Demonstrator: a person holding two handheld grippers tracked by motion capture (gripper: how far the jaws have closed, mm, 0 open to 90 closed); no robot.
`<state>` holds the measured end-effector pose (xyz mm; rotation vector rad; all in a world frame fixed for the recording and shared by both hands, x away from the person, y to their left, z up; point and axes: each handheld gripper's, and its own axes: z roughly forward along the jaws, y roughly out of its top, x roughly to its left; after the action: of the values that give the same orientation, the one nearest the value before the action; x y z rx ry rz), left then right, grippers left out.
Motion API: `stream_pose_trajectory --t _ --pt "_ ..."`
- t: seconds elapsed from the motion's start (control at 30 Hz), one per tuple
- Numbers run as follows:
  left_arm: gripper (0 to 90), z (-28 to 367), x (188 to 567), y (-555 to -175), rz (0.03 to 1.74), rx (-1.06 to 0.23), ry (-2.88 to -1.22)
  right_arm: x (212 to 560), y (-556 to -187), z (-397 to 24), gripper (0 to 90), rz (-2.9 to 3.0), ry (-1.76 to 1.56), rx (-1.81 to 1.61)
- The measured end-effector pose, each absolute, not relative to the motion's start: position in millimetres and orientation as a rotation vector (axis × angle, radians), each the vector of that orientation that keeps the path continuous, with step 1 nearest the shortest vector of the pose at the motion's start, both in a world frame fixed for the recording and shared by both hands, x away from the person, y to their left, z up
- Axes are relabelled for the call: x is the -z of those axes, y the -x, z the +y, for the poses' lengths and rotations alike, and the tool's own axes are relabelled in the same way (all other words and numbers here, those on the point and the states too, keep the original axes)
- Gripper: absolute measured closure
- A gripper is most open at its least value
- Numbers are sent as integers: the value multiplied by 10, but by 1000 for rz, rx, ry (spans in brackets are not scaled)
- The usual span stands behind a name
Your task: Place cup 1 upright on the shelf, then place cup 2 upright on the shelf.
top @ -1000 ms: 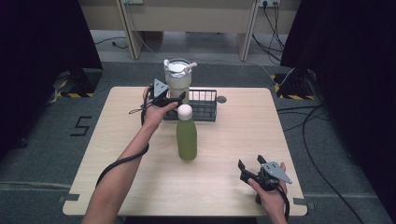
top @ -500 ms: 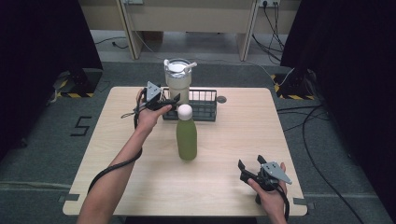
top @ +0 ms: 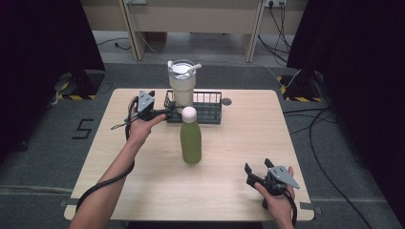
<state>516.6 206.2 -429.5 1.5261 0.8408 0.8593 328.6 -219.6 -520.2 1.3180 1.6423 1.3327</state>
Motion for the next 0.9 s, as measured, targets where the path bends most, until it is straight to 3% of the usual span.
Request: stream_pose_trajectory --t 0.9 --pt "48 2313 4396 -4802 848 -872 -1502 5013 -3268 -2044 154 1663 -1224 -1392"
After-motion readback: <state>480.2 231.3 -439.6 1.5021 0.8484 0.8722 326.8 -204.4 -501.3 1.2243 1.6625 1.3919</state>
